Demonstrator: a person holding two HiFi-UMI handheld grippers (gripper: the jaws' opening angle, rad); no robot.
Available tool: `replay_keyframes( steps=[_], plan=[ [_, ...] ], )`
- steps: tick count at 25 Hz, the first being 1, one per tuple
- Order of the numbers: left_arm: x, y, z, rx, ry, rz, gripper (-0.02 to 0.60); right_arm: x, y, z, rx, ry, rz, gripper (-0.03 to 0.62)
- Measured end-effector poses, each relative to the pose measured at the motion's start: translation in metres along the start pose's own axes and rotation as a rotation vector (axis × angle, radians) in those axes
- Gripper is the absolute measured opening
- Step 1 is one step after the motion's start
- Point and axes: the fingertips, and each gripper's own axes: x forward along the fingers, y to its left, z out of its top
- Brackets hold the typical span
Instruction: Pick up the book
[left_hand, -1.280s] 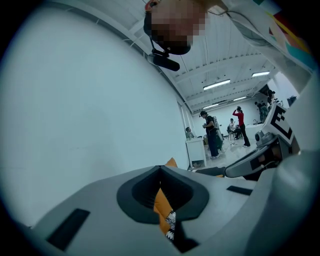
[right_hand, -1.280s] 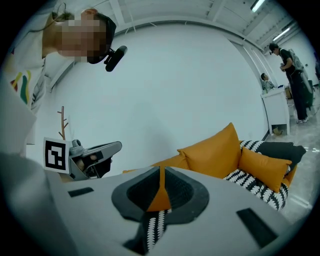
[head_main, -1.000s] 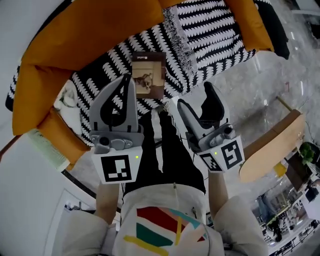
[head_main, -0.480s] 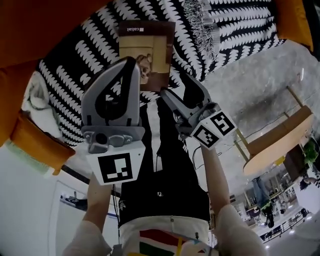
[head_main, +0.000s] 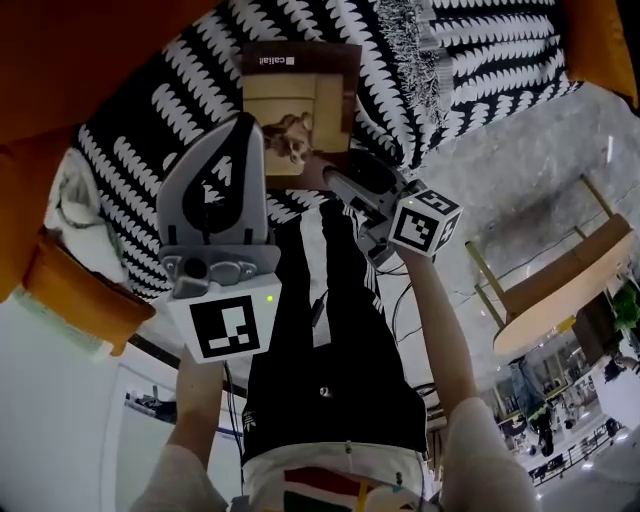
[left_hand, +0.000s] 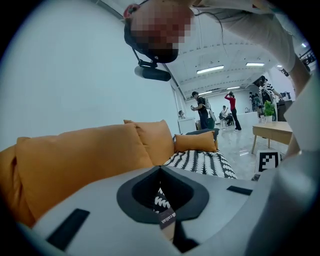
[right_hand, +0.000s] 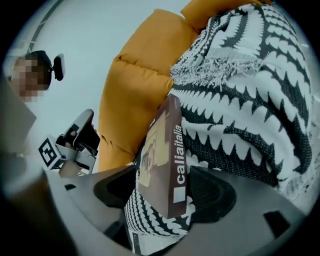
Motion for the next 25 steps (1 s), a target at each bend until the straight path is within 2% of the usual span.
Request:
replay_keyframes(
  steps=[2,6,11,12,15,20,25],
  plan=[
    [0.002,0.002,0.000,-0.004,-0.009,0.002,-0.005,0.008,-0.004,-0.005,0.003,0.019,-0.006,0.327],
    [0.005,0.000,-0.010,-0.006,0.008,-0.001,-0.005,0.016,-0.010,-0.010,-0.061,0.089,-0.019,0.325],
    [0.004,-0.004,-0.019,-0.039,0.024,0.004,-0.005,0.024,-0.001,-0.016,-0.049,0.249,0.089,0.323],
    [0.004,-0.006,-0.019,-0.040,0.023,0.003,-0.005,0.026,0.000,-0.017,-0.052,0.277,0.094,0.314],
    [0.005,-0.008,-0.021,-0.036,0.029,-0.001,-0.005,0.034,0.001,-0.018,-0.064,0.321,0.095,0.232],
    [0.005,-0.003,-0.022,-0.028,0.030,0.011,-0.005,0.037,0.009,-0.015,-0.002,0.302,0.132,0.203],
    [0.002,0.009,-0.017,-0.019,0.040,0.040,-0.005,0.028,0.027,0.002,0.134,0.192,0.165,0.166]
  ],
)
